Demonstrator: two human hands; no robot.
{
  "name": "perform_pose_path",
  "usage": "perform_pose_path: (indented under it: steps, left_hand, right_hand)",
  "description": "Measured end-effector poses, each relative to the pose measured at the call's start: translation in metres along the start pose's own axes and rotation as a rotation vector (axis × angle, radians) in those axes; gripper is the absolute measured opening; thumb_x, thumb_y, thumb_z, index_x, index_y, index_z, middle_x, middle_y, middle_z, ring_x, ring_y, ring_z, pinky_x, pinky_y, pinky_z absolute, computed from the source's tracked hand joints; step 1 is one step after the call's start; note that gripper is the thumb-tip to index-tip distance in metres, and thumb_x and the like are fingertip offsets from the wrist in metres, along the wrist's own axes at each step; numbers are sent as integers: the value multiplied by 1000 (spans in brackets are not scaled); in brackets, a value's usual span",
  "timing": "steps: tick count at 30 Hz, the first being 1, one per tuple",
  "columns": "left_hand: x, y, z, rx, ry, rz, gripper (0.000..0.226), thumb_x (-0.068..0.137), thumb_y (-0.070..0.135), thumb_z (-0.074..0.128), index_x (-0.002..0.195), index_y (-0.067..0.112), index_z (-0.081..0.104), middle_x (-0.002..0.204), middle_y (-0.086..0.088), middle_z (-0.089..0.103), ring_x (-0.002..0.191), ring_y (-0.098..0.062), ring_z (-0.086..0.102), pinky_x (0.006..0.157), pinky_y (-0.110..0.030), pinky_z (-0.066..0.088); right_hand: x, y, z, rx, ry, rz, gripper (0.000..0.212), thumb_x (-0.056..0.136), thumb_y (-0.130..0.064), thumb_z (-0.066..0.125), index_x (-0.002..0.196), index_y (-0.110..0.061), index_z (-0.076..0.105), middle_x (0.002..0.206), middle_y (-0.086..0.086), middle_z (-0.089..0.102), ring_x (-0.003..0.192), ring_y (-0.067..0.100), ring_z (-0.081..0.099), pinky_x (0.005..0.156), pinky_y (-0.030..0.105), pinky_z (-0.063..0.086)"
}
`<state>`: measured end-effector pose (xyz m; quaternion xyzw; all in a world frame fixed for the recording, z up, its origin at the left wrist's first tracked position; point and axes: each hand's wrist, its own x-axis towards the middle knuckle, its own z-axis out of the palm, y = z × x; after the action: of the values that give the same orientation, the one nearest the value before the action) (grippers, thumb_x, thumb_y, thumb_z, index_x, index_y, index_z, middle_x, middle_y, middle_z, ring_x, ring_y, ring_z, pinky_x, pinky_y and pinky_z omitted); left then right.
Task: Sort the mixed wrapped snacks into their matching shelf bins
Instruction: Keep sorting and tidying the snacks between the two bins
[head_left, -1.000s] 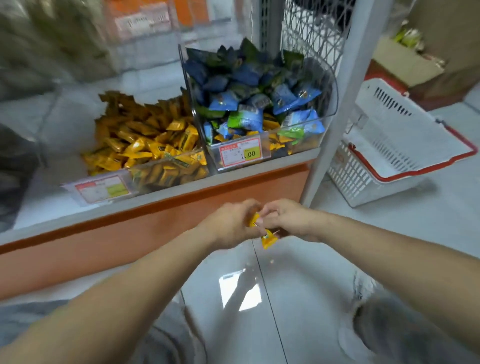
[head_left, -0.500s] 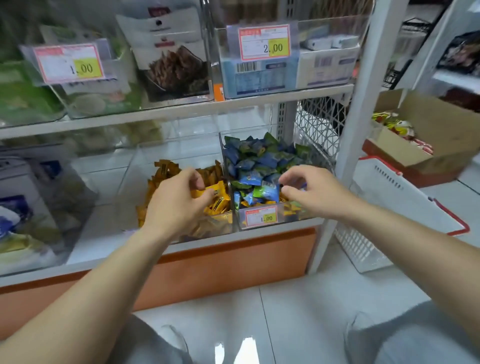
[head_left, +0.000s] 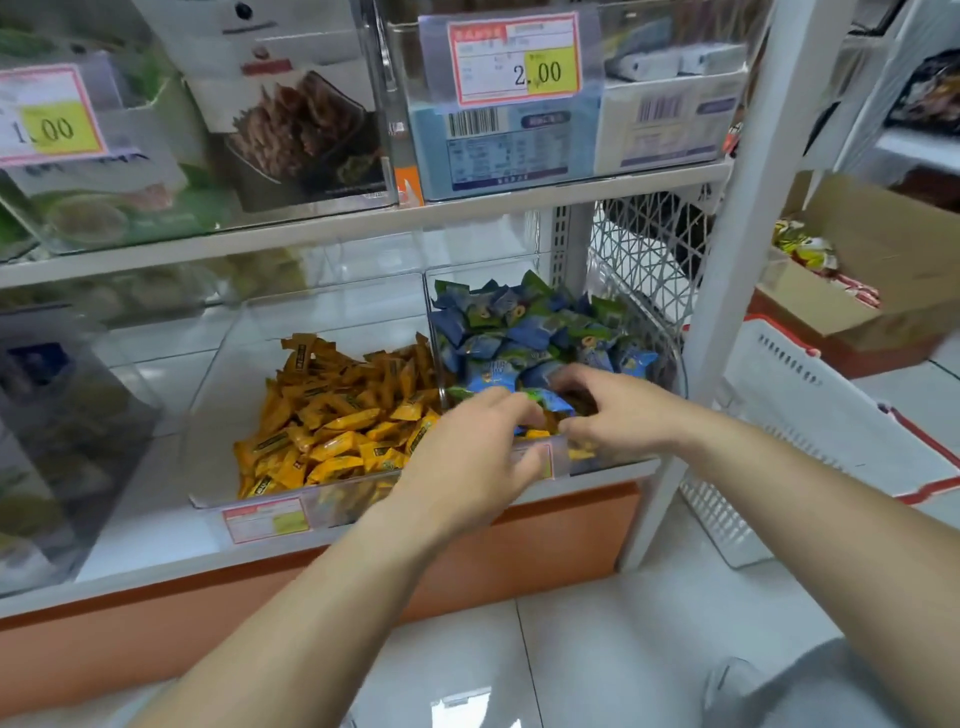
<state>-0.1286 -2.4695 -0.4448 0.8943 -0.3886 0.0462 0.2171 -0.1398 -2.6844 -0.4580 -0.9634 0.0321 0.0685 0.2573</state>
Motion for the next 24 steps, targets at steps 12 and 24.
perform_pose_path:
  steps: [12, 24]
  left_hand:
    - [34, -1, 34, 77, 59, -123, 52, 82, 44, 66, 130, 28, 56, 124, 4, 53, 120, -19, 41, 96, -35, 45]
    - [58, -5, 35, 150, -82, -69, 81, 61, 72, 56, 127, 25, 54, 124, 2, 51, 116, -23, 45, 97, -34, 41]
  right_hand:
    - [4, 3, -19, 21, 402, -43, 21, 89, -44, 60, 74, -30, 63, 69, -12, 65, 71, 10, 60, 56, 28, 38]
    - [1, 7, -23, -217, 400, -3, 23, 90, -19, 61, 112, -22, 66, 109, 7, 56, 103, 34, 61, 82, 39, 52]
